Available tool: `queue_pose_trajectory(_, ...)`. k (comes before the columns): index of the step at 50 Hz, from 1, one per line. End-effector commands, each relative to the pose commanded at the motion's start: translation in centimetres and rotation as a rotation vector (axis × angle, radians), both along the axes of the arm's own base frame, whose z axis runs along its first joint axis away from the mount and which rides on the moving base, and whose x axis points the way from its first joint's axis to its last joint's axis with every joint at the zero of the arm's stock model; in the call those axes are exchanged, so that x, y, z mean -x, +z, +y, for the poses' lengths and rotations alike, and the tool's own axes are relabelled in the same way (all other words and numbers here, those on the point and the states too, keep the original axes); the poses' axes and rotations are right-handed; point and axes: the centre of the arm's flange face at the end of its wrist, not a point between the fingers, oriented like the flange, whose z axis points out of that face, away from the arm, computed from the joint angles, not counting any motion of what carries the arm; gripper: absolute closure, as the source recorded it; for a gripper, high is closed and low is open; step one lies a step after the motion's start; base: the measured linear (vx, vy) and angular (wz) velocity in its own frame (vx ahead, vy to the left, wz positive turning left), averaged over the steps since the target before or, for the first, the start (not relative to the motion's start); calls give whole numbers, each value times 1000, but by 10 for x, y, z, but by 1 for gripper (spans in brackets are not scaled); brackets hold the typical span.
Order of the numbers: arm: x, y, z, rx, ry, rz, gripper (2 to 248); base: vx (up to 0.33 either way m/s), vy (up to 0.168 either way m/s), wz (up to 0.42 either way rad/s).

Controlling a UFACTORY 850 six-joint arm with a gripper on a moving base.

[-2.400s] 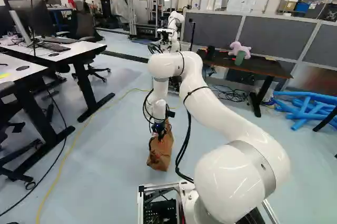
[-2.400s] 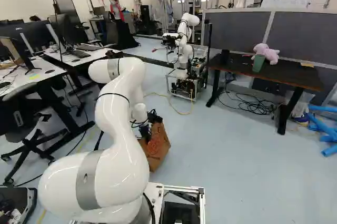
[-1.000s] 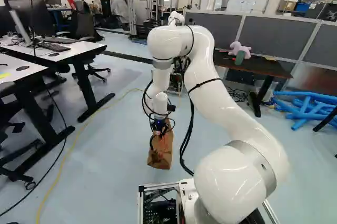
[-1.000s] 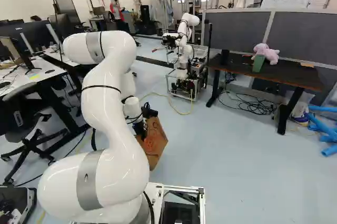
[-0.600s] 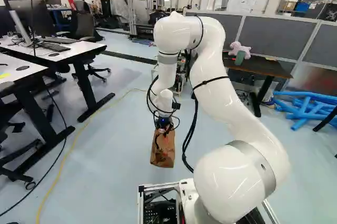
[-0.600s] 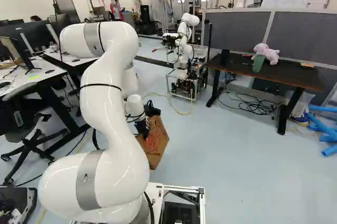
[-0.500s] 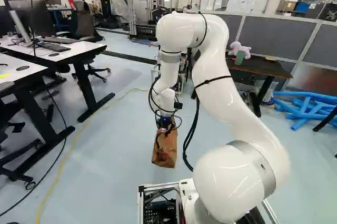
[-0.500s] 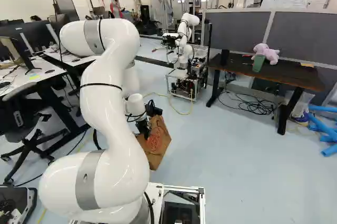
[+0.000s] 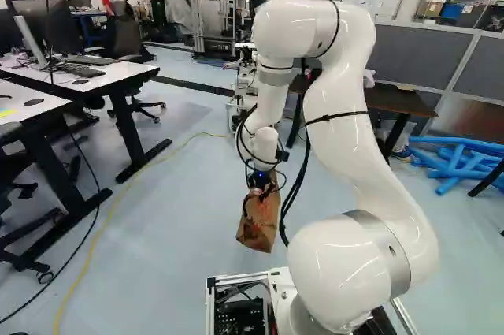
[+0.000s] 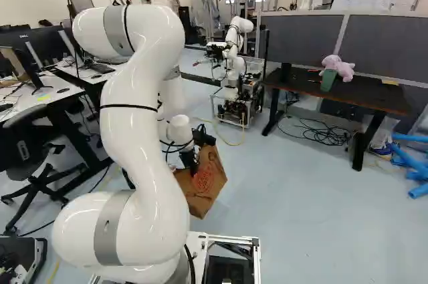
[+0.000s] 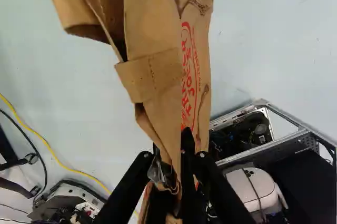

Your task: Pick up the bag on the ground and place it on the table

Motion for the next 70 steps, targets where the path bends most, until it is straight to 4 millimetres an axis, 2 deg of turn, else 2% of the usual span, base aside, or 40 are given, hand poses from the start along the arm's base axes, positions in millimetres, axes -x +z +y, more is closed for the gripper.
queue_pose_trajectory(14, 9, 21, -21, -2, -48, -21, 227, 0, 0, 0)
queue_pose_trajectory(38, 21, 56, -27, -7, -60, -66, 227, 0, 0, 0)
queue_pose_trajectory(70, 22, 102, -45, -16, -108, -76, 227, 0, 0, 0)
